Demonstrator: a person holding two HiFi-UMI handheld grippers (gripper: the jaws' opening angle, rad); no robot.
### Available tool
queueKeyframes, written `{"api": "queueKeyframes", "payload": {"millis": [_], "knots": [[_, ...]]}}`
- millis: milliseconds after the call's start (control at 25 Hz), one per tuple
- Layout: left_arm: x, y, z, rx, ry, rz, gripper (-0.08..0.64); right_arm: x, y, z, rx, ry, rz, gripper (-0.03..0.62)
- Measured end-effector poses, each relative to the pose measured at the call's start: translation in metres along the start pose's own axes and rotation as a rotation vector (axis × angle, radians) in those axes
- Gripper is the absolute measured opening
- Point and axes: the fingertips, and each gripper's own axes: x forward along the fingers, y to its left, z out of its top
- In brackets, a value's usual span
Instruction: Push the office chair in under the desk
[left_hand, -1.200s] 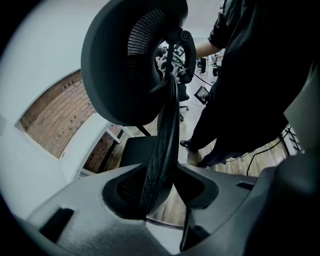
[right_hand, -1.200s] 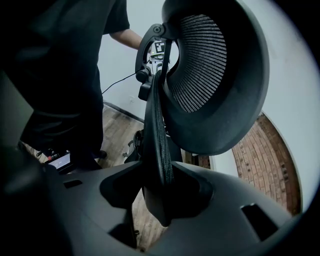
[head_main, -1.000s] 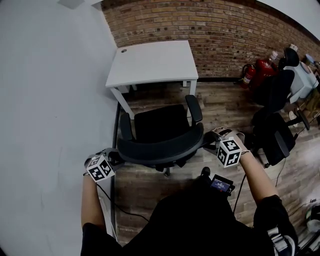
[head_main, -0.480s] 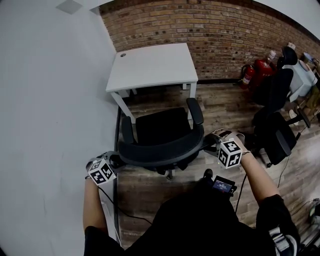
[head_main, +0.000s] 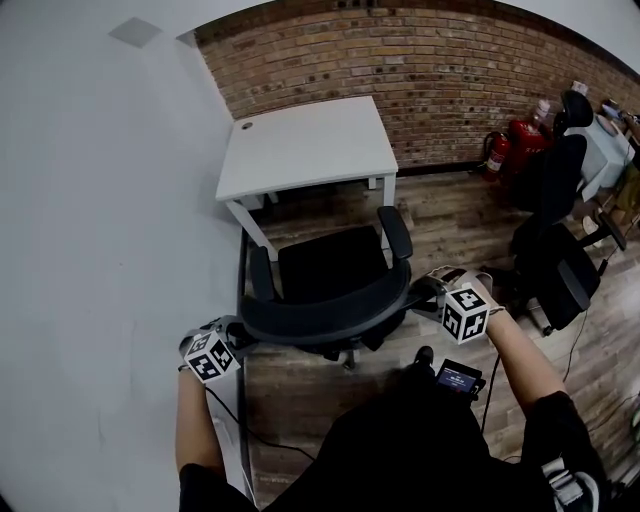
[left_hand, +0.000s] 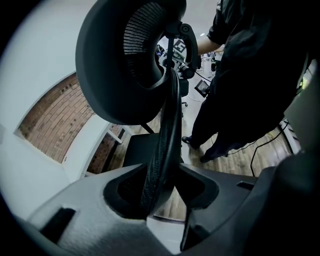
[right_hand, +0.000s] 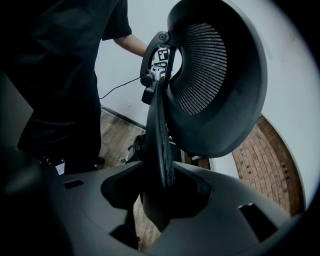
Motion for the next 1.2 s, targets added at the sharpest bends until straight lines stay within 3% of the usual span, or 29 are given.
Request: {"api": "queueKeyframes", "payload": {"millis": [720,1200], "knots": [[0.008,0.034,-0.025,0.016,0.103,-0.009,0.171,0.026,-0.024,0.007,-0.002,-0.019,-0.021,0.135],[0.011,0.077,-0.039,0.032,0.121,-0.007,0.170,0.042,-0.057,0.013,0.017,-0.062,-0.021,0.132]]}}
